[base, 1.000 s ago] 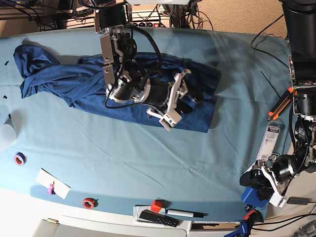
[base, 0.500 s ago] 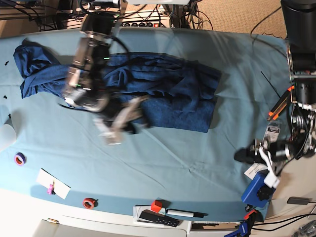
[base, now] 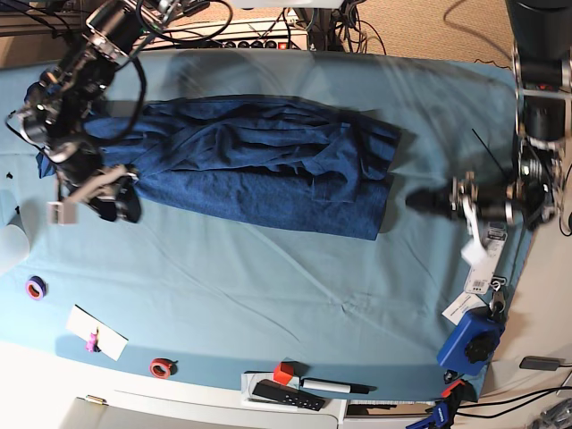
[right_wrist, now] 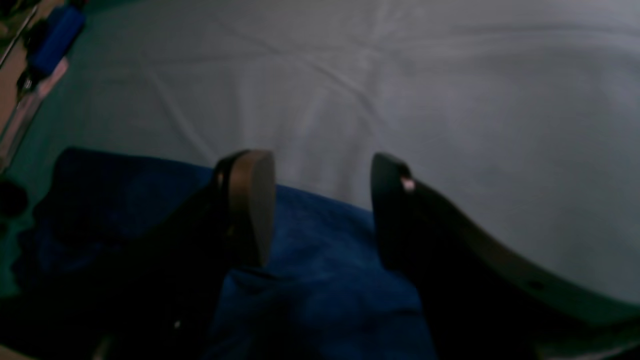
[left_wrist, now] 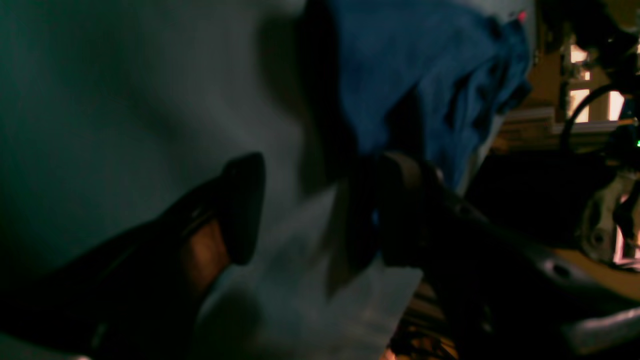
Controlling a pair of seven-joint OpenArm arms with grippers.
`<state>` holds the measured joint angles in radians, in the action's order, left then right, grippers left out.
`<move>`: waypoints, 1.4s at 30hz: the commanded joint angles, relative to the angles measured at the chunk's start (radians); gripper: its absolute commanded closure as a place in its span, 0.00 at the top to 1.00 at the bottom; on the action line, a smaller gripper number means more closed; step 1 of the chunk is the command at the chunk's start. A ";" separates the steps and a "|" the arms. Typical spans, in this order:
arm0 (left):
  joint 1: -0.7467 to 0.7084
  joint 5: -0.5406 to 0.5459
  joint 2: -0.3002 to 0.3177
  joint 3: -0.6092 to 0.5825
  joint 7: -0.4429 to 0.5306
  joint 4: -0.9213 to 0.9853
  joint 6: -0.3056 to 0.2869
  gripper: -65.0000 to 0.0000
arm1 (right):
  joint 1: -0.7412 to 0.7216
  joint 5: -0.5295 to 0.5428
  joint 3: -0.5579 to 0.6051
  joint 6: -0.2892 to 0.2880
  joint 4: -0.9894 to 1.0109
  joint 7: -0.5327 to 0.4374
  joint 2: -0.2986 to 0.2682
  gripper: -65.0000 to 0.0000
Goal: Layout the t-shirt on the table in an organized manner, then fold the t-shirt properly
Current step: 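Grasp the shirt strip end with the left gripper, right gripper holding the other end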
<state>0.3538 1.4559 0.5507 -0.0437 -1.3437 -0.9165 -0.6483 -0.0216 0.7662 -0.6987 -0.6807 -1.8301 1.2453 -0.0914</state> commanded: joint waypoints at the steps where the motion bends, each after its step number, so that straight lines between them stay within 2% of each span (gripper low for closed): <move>1: 0.010 0.028 0.017 0.007 0.002 -0.014 0.001 0.56 | -0.010 0.038 -0.017 -0.005 -0.018 -0.014 -0.016 0.47; 9: -0.100 0.028 0.006 0.006 0.010 -0.021 0.002 0.56 | -0.006 0.110 -0.068 -0.017 -0.018 0.007 -0.022 0.47; 15: -0.141 -0.014 -0.045 -0.008 0.026 -0.081 0.023 0.56 | -0.006 0.113 -0.068 -0.017 -0.018 0.008 -0.023 0.47; 17: -0.144 -0.058 -0.067 -0.028 0.037 -0.120 0.025 0.56 | -0.006 0.113 -0.068 -0.017 -0.018 0.008 -0.023 0.48; 21: -0.143 -0.219 -0.102 -0.077 0.103 -0.224 0.094 0.56 | -0.006 0.113 -0.068 -0.017 -0.018 0.010 -0.023 0.48; 24: -0.143 -0.328 -0.107 -0.114 0.141 -0.303 0.145 0.56 | -0.006 0.113 -0.068 -0.017 -0.018 0.011 -0.022 0.47; 26: -0.143 -0.366 -0.107 -0.132 0.142 -0.346 0.156 0.56 | -0.006 0.113 -0.068 -0.017 -0.018 0.012 -0.023 0.47; 31: -0.143 -0.371 -0.107 -0.144 0.155 -0.369 0.155 0.56 | -0.006 0.112 -0.068 -0.017 -0.018 0.012 -0.023 0.47; 36: -0.144 -0.331 -0.108 -0.144 0.156 -0.369 0.154 0.48 | -0.006 0.104 -0.068 -0.017 -0.018 0.012 -0.023 0.48; 42: -0.144 -0.273 -0.129 -0.144 0.155 -0.369 0.127 0.47 | -0.006 0.015 -0.069 -0.016 -0.018 0.007 -0.026 0.47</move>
<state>0.2024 1.1969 0.4206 -0.1848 -1.1629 -1.2781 -0.5278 -0.0162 0.7570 -0.7650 -0.6933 -1.8301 1.2789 -0.0998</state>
